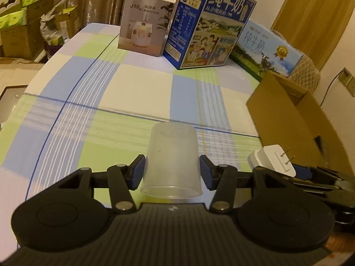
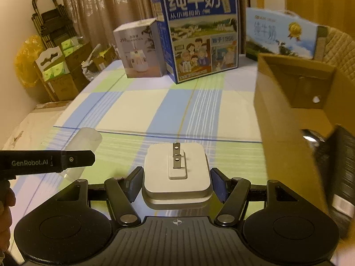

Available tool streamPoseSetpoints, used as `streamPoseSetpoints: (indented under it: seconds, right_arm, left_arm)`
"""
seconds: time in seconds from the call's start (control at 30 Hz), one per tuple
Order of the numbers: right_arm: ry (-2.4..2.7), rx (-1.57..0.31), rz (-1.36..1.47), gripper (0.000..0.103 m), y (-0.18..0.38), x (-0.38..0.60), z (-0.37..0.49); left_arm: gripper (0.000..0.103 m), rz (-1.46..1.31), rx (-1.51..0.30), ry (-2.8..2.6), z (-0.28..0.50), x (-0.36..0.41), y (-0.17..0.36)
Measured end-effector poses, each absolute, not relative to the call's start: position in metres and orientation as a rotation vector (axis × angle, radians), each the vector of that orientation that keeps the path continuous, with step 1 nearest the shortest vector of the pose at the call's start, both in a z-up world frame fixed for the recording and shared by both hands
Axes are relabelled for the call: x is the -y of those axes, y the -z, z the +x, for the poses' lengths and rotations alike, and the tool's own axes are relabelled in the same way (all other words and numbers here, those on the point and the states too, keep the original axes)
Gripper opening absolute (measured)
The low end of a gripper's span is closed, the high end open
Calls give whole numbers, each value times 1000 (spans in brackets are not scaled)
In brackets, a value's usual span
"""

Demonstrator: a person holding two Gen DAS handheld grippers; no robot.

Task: Organize objects
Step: 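Carry the clear cup and white plug over the cardboard box with both tools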

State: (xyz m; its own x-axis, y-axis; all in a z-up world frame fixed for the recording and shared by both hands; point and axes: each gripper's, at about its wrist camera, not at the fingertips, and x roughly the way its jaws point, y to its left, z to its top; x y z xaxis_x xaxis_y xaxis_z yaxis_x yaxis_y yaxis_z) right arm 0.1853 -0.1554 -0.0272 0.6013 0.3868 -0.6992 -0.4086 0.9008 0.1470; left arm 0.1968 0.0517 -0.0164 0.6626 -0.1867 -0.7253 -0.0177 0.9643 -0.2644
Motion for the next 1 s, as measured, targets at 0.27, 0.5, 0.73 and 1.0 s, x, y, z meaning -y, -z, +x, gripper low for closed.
streamPoseSetpoints:
  seconds: [0.27, 0.5, 0.73, 1.0]
  right_arm:
    - [-453, -738, -35, 62, -21, 179, 127]
    - [-426, -687, -27, 62, -49, 205, 96]
    - [-379, -651, 1, 62, -65, 234, 84]
    - [-307, -646, 40, 62, -66, 276, 80]
  left_arm:
    - [47, -255, -796, 110, 140, -39, -29]
    - [47, -224, -749, 137, 107, -18, -59]
    - [47, -198, -729, 165, 93, 3, -73]
    - [47, -158, -706, 232, 90, 39, -87]
